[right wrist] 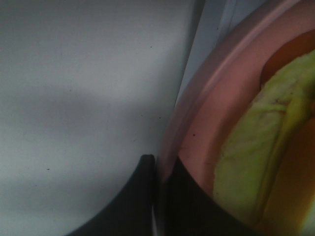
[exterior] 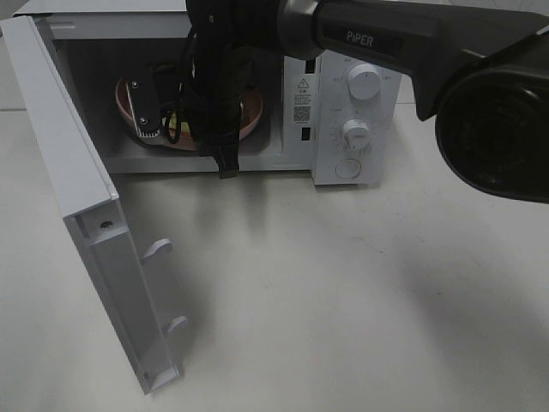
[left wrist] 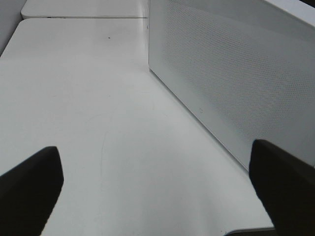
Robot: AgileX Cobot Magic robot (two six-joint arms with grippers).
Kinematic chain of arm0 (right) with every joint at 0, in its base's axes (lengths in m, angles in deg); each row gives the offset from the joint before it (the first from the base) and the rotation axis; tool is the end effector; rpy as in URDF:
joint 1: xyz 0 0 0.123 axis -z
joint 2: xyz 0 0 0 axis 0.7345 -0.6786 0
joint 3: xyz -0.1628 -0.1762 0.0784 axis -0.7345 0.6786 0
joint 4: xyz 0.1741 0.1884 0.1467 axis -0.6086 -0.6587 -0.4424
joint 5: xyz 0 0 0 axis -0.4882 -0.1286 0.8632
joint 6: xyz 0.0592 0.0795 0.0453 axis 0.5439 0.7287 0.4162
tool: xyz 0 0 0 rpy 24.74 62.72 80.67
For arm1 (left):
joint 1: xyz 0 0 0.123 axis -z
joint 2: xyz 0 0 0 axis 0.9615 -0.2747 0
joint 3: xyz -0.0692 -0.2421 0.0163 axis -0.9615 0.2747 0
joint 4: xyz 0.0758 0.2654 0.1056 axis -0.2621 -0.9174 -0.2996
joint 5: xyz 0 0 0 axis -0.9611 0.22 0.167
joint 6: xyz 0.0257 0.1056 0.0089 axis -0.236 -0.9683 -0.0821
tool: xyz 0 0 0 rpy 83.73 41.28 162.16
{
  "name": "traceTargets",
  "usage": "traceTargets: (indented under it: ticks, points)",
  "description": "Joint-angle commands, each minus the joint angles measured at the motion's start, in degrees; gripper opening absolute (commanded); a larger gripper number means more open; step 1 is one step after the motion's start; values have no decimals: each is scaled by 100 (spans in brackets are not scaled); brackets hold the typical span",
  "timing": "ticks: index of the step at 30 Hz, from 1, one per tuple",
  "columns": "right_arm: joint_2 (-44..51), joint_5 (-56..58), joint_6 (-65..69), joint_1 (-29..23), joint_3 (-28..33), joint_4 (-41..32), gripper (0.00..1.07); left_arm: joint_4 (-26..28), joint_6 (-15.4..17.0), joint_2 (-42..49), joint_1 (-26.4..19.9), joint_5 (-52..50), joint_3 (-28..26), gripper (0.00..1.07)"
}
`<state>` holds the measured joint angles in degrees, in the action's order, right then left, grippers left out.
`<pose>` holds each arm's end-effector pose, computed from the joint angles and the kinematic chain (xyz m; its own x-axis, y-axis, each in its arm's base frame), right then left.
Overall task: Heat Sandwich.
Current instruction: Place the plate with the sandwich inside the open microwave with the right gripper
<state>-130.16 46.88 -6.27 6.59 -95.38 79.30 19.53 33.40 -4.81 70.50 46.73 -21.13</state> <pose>0.4310 0.3603 0.1348 0.3430 -0.9318 -0.1184 -0.8438 -0.2503 -0.4746 0.0838 -0.0102 0.2927 -0.4296 -0.0147 -0.9029 0.0714 0.9962 -0.0502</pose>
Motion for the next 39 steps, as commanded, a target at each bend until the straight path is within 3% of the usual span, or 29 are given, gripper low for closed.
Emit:
traceTargets:
  ticks: [1,10,16,18,23,29,39]
  points:
    - [0,-155,80,11,-80,46,1,-6,0,143,-29,-40,23,97]
    - [0,-264,309,11,-80,46,11,-6,0,143,-29,-40,23,97]
    - [0,-275,584,11,-80,52,36,-6,0,143,-29,-40,23,97]
    - [0,-292,693,11,-80,57,50,-6,0,143,-29,-40,23,97]
    - [6,-292,905,6,-74,63,65,-6,0,143,-29,-40,23,97]
    - [86,-298,1255,-6,34,52,71,-6,0,143,-29,-40,23,97]
    - [550,-756,1398,-6,825,52,71,-6,0,143,-29,-40,23,97]
